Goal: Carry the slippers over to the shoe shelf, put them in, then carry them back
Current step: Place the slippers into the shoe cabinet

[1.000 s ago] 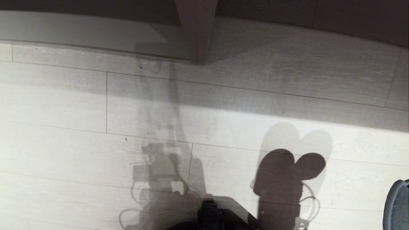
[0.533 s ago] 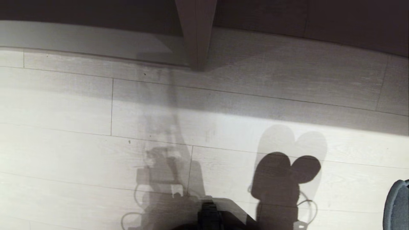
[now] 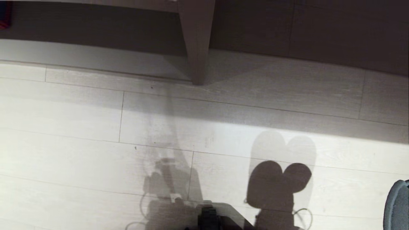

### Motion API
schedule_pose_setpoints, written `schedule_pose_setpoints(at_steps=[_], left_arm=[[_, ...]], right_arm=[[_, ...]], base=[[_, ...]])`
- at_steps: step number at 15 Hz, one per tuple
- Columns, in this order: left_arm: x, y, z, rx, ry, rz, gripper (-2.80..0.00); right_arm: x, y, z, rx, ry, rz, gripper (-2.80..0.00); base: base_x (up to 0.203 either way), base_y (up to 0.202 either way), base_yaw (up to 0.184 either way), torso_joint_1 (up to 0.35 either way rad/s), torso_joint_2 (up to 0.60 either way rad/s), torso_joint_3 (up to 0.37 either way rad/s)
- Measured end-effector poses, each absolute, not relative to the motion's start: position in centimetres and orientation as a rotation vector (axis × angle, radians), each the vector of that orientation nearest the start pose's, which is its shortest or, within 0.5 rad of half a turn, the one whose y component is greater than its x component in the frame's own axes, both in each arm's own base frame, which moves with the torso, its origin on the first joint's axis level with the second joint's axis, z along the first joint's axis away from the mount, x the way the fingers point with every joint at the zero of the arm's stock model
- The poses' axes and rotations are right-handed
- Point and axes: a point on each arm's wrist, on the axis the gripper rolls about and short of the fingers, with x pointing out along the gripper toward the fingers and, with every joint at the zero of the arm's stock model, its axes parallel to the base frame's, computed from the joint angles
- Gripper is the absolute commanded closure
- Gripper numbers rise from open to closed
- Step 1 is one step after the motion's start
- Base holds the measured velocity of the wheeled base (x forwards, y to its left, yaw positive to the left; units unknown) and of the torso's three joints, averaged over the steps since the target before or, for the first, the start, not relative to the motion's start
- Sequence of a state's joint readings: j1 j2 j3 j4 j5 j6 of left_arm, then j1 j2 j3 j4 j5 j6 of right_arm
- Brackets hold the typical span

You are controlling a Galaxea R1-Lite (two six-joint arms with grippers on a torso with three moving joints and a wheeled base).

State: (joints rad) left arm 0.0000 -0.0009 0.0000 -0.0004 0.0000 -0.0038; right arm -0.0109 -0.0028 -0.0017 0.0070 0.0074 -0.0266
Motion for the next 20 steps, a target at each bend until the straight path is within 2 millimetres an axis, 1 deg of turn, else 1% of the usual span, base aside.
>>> schedule_pose_setpoints(at_steps=[20], left_arm=[[-2.29, 0.00, 7.55, -0.004, -0.002, 0.000, 0.00]], right_arm=[[-2.31, 0.04, 7.53, -0.025, 0.002, -0.004, 0.00]], base=[[0.000, 0.000, 0.000, 0.002, 0.00, 0.202]])
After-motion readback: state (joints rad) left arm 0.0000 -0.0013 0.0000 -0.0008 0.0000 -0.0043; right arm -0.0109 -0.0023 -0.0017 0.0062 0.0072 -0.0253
